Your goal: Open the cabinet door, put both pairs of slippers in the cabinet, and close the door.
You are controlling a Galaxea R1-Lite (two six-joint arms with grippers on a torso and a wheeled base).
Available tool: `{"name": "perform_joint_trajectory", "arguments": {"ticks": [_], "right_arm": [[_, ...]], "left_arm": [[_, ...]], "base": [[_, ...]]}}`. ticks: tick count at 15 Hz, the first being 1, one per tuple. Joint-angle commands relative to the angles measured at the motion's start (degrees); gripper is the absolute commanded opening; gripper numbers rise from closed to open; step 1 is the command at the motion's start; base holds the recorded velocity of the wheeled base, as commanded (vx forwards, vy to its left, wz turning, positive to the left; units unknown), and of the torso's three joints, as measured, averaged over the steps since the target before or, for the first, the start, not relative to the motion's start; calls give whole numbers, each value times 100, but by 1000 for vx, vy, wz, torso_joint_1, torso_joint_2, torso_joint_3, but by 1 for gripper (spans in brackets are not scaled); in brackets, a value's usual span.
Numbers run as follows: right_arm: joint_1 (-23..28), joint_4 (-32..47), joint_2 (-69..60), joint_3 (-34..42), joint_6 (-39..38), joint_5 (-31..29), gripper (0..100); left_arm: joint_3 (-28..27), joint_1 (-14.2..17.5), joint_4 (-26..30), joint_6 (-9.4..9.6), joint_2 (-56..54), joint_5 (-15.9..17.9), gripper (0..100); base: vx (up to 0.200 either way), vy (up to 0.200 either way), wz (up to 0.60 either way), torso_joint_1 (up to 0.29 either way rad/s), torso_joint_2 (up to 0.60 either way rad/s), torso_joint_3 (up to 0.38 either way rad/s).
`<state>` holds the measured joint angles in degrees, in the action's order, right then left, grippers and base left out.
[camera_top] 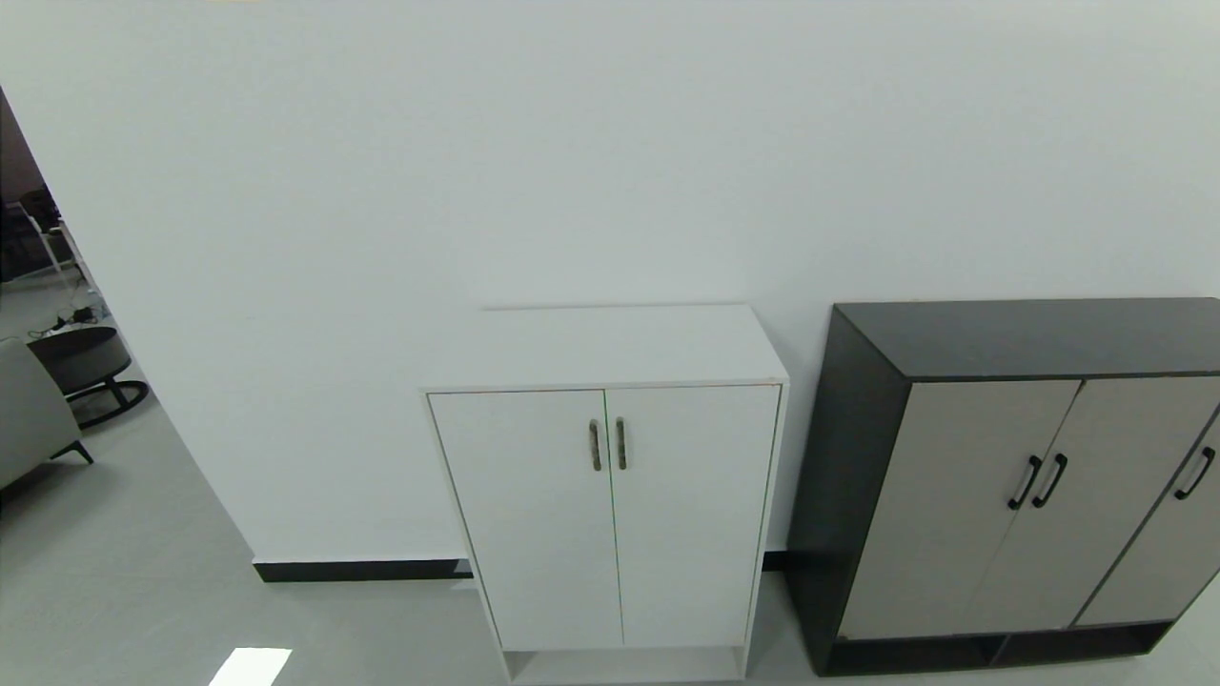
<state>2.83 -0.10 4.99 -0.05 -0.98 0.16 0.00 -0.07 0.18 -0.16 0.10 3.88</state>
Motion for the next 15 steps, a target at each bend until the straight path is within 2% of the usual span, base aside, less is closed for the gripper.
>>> {"name": "perform_joint_trajectory", "arguments": {"ticks": [1,15], "right_arm": [[-380,-8,-182,5,-113,169,0],[-292,-8,-490,5,-8,116,0]], "left_arm": [[0,7,-1,7,8,-1,0],[0,-1,-1,7,8,-1,0]], "base": [[0,0,0,0,0,0],[0,0,0,0,0,0]]}}
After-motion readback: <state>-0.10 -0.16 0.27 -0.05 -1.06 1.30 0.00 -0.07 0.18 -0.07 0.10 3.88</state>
